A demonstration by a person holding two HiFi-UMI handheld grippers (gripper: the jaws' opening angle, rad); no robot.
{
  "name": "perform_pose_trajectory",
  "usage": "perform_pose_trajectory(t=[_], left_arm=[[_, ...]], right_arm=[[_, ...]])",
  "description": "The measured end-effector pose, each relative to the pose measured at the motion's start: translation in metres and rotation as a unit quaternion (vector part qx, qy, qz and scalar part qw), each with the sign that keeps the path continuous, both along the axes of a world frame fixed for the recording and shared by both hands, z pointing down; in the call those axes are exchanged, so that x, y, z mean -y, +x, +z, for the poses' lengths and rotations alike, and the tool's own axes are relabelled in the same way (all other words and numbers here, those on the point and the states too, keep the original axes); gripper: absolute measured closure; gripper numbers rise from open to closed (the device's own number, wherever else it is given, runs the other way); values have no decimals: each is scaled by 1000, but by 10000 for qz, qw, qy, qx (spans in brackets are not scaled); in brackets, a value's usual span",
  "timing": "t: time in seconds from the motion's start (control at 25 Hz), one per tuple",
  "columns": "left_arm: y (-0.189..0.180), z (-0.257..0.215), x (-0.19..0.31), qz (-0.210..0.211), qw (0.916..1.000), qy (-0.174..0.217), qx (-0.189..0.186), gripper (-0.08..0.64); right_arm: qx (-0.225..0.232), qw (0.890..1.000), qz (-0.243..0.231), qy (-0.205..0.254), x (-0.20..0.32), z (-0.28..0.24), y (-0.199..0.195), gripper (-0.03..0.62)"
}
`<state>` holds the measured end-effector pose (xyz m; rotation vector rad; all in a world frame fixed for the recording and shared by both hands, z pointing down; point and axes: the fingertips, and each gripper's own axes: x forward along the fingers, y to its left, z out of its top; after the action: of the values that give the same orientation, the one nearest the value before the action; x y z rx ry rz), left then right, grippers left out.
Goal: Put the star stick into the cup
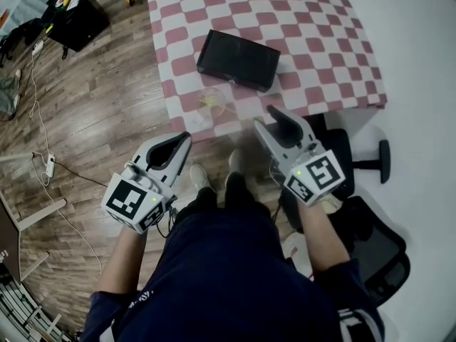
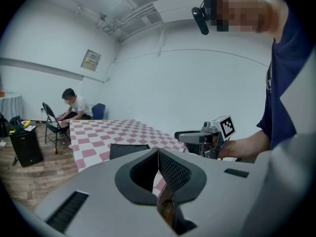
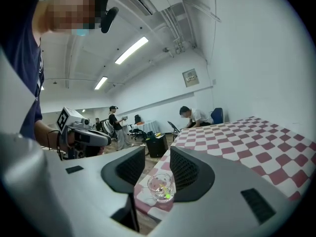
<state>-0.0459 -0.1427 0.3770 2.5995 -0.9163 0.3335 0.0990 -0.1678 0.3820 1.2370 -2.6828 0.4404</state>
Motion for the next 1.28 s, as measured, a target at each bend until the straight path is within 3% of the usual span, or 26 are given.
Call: perform_pose_trajectory(t=[0.52, 1.28], left_arm=[[-5, -12, 4, -140, 9998, 104, -84, 528], [-16, -12, 17, -320, 9994, 132, -100, 528]], right_arm=[[-27, 9994, -253, 218, 5, -36, -14, 553], [-98, 9982, -533, 240, 20, -47, -36, 575]])
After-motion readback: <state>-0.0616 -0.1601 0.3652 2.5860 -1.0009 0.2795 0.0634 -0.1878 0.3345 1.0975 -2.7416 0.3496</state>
